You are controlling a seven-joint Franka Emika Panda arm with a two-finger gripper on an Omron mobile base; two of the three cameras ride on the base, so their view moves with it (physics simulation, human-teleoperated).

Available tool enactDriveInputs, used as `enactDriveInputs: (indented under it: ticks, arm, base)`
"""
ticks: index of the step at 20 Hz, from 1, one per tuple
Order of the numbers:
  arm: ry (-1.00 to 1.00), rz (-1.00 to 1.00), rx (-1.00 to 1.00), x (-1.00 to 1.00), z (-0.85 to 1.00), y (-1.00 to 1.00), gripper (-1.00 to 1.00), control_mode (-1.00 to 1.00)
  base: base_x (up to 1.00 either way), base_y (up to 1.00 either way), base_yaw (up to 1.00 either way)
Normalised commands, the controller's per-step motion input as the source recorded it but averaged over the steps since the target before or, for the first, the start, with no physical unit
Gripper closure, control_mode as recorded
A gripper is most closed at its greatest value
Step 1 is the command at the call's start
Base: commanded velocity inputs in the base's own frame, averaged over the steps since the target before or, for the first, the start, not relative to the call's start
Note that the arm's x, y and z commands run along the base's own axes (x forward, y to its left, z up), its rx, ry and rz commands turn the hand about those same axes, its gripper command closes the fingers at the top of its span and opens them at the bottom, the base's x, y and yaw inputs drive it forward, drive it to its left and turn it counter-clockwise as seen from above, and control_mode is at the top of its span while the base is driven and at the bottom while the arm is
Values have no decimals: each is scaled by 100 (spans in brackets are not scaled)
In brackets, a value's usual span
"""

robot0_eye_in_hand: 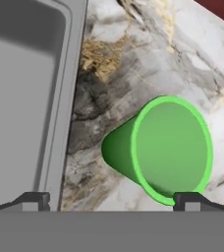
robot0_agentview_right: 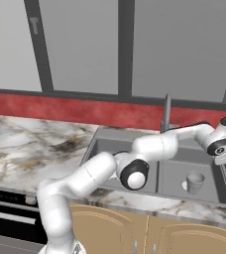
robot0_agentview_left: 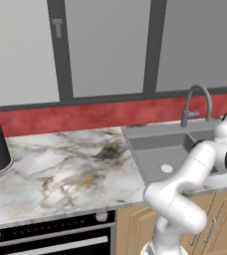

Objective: Move any existing items from the left basin to the right basin for drying. Then move the cup from the counter to the left basin of the sink for washing.

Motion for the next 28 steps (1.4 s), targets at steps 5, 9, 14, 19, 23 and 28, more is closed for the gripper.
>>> enactDriveInputs:
  ticks: [5, 9, 14, 19, 23, 28]
  arm:
    - [0, 0, 0, 21, -10, -1, -100, -100]
    - [0, 0, 0, 26, -4, -8, -100, -100]
    - [0, 0, 0, 26, -2, -21, -100, -100]
    - [0, 0, 0, 19, 0, -37, -100, -100]
    - [0, 0, 0, 8, 0, -32, -100, -100]
    - [0, -2, 3, 0, 3, -3, 100, -100]
  base:
    - [0, 0, 0]
    - [0, 0, 0]
    - [0, 0, 0]
    - [0, 0, 0]
    - [0, 0, 0]
    - [0, 0, 0]
